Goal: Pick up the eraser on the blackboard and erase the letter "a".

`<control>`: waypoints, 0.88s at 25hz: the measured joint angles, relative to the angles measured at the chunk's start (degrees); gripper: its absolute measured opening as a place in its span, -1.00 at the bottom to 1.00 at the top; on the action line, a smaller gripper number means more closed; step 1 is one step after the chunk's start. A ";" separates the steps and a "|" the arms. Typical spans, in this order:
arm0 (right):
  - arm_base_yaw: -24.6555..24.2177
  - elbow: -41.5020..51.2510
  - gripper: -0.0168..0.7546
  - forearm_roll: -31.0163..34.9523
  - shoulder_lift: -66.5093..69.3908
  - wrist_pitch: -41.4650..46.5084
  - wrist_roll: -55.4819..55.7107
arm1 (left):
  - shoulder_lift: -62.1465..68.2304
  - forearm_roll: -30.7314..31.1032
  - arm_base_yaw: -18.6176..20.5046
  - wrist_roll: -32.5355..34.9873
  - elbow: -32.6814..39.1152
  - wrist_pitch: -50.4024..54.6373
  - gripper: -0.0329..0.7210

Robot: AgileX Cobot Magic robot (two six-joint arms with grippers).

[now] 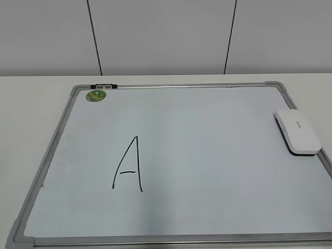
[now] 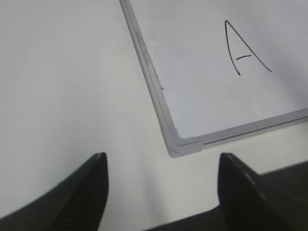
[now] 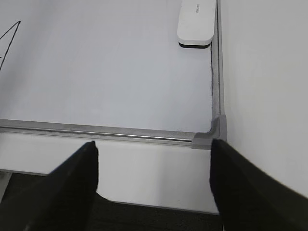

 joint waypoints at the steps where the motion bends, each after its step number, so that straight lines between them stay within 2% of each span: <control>1: 0.00 0.00 0.43 0.00 0.00 0.00 0.00 | 0.00 0.00 0.00 0.00 0.00 0.00 0.45; 7: -0.11 0.00 0.43 0.00 -1.45 0.00 0.30 | -1.29 -0.11 0.52 0.00 0.00 -0.04 0.45; 14: -3.67 0.00 0.43 0.00 -4.40 -0.04 0.00 | -4.01 -0.11 9.69 0.00 0.00 -0.13 0.44; 17: -4.64 0.00 0.43 0.00 -4.53 -0.04 0.00 | -6.49 -0.11 11.96 0.00 0.00 -0.13 0.42; 22: -4.74 0.00 0.43 0.00 -4.53 -0.04 0.00 | -7.25 -0.11 13.43 0.00 0.09 -0.13 0.41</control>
